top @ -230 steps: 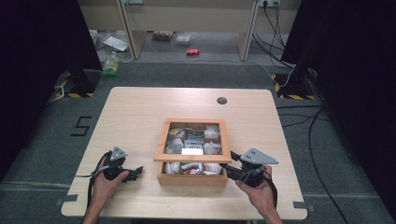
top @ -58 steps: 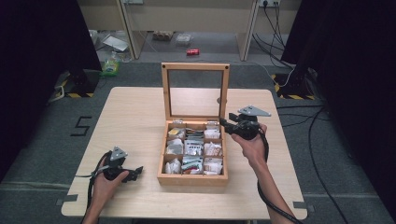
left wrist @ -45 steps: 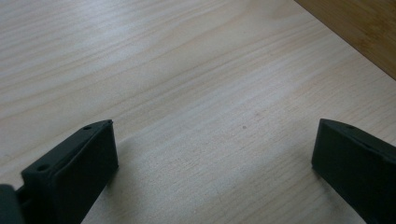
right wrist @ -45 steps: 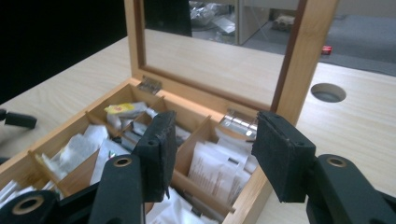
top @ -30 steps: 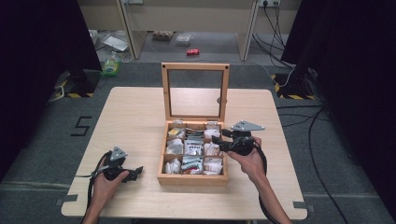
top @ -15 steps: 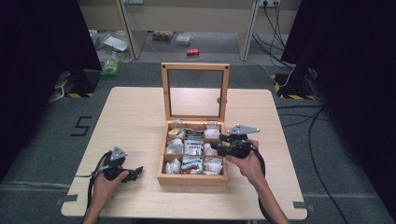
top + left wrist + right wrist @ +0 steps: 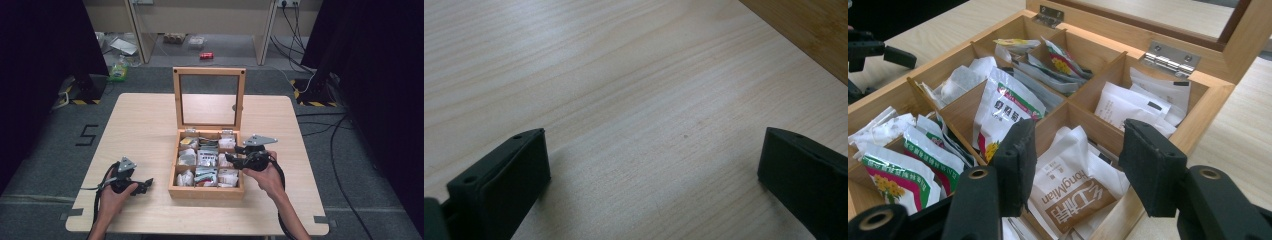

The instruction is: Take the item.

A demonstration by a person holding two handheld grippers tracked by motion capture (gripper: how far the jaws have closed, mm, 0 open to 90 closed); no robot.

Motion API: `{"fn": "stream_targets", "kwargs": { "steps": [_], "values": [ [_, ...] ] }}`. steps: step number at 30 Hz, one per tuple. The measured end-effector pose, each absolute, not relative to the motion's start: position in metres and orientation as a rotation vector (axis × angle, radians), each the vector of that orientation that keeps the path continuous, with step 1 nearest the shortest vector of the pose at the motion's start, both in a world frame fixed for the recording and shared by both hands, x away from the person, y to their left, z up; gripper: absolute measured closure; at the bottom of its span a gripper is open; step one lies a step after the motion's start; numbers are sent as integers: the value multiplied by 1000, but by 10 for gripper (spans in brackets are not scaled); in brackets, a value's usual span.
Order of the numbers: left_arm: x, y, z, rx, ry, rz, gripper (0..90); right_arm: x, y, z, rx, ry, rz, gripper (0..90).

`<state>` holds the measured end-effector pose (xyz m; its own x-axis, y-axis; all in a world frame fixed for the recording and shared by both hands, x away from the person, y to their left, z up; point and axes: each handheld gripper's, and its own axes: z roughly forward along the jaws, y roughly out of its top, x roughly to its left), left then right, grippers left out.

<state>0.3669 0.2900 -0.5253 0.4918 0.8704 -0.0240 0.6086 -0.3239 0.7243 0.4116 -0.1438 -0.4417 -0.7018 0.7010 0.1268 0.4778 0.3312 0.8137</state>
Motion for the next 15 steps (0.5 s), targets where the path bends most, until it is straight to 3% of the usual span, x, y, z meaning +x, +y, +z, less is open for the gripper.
{"fn": "stream_targets", "kwargs": {
  "steps": [15],
  "values": [
    [367,290,-525,2050,1214,491,0,418,-140,-449,1030,2418,1282,540]
  ]
}}
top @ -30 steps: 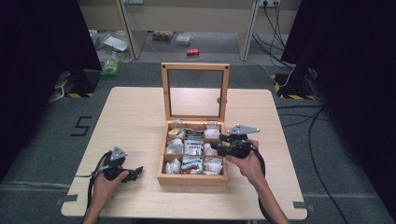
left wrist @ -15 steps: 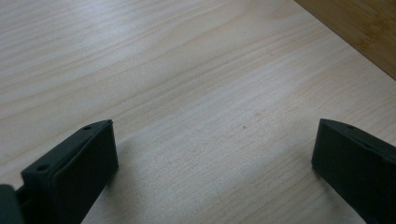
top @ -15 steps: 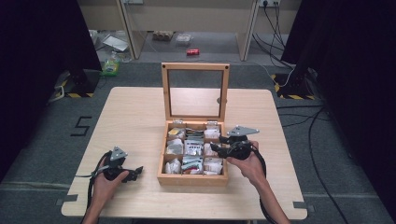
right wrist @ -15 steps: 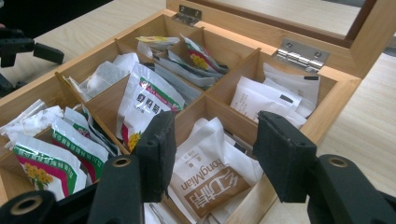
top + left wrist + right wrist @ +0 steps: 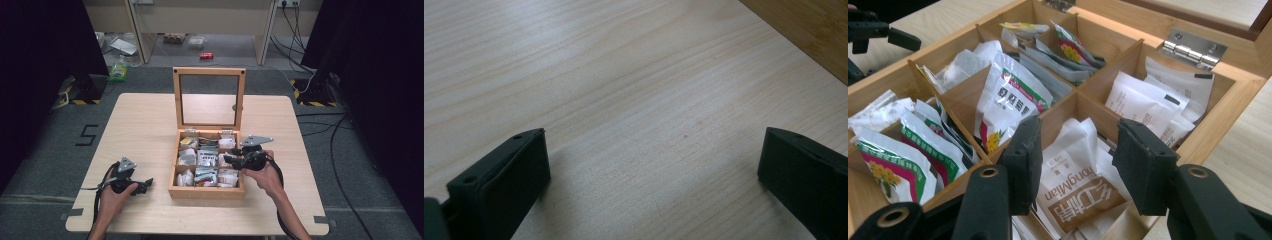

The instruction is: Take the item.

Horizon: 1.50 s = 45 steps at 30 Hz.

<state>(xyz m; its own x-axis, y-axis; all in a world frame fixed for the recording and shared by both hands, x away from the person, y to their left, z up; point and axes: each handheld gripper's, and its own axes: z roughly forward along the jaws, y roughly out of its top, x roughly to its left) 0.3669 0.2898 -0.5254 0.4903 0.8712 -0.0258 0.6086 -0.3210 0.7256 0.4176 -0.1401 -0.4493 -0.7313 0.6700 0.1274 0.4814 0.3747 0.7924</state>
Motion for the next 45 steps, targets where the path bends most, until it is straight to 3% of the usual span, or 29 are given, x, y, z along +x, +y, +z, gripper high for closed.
{"fn": "stream_targets", "kwargs": {
  "steps": [22,31,37,45],
  "values": [
    [367,290,-525,2050,1214,491,0,425,-134,-457,993,2465,1267,590],
    [367,290,-525,2050,1214,491,0,428,-135,-459,1020,2452,1255,519],
    [367,290,-525,2050,1214,491,0,428,-133,-460,984,2479,1227,559],
    [367,290,-525,2050,1214,491,0,425,-132,-455,922,2497,1262,689]
  ]
}}
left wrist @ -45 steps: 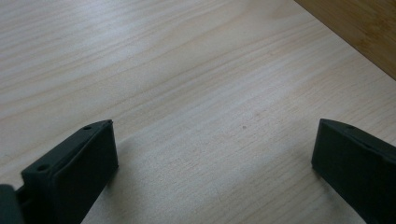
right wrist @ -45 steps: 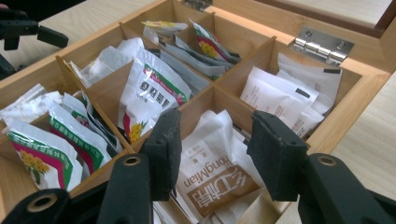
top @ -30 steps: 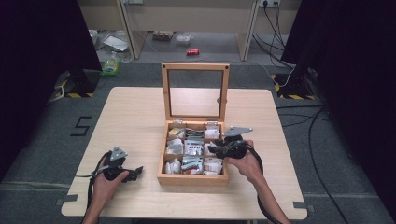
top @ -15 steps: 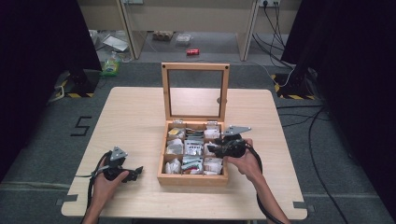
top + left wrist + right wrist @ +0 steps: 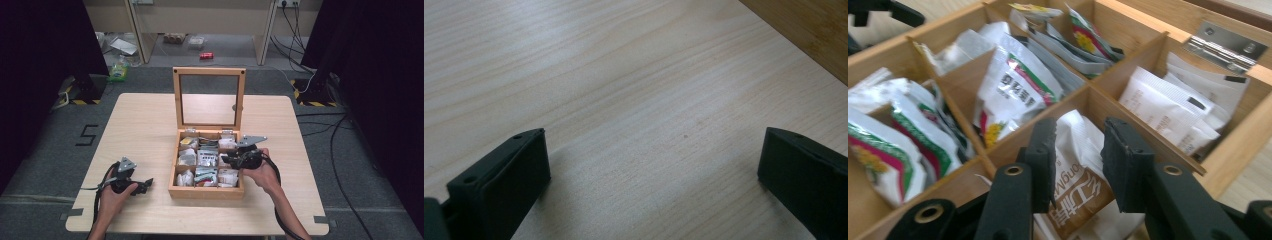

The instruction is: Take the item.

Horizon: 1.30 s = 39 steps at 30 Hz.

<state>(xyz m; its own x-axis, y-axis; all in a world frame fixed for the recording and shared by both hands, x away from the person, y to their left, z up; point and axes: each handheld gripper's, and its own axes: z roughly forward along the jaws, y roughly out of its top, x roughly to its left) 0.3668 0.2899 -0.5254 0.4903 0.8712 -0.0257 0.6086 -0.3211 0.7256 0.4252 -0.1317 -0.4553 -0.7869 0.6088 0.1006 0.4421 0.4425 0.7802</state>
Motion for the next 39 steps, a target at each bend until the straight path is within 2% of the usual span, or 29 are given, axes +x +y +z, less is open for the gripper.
{"fn": "stream_targets", "kwargs": {
  "steps": [3,17,28,39],
  "values": [
    [367,290,-525,2051,1214,491,0,423,-132,-453,904,2515,1299,712],
    [367,290,-525,2050,1214,491,0,423,-128,-455,853,2583,1214,712],
    [367,290,-525,2051,1214,491,0,423,-130,-455,839,2577,1206,835],
    [367,290,-525,2052,1213,491,0,423,-142,-441,858,2481,1278,860]
  ]
}}
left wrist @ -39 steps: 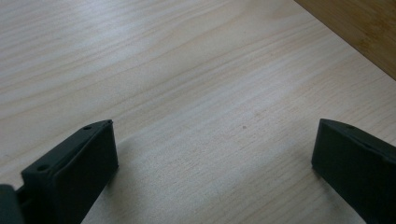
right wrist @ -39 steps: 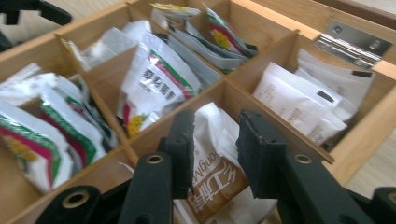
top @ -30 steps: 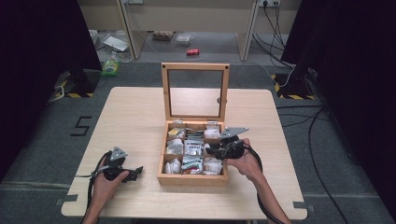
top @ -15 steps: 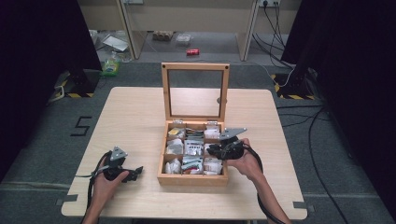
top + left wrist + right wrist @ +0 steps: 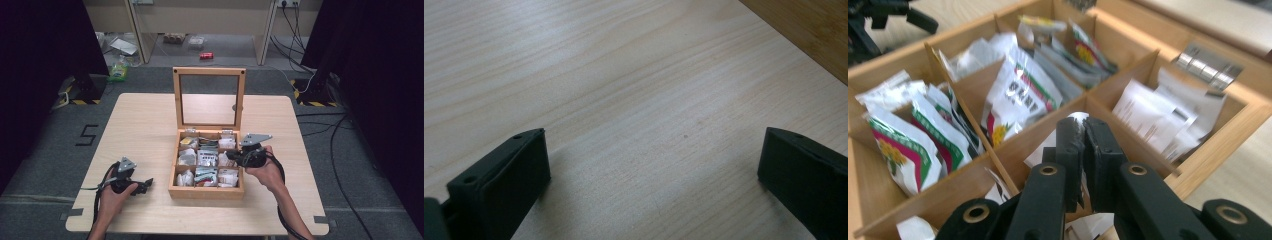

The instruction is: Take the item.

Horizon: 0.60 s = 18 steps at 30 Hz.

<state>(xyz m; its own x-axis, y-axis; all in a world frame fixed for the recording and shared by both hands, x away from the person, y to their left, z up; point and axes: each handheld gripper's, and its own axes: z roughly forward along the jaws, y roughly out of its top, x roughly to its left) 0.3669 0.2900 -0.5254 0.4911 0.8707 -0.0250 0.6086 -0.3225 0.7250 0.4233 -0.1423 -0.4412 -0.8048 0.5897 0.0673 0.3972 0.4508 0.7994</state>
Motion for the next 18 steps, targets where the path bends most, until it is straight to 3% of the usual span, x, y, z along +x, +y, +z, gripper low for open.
{"fn": "stream_targets", "kwargs": {
  "steps": [18],
  "values": [
    [367,290,-525,2054,1212,491,0,419,-171,-407,919,2296,1420,861]
  ]
}}
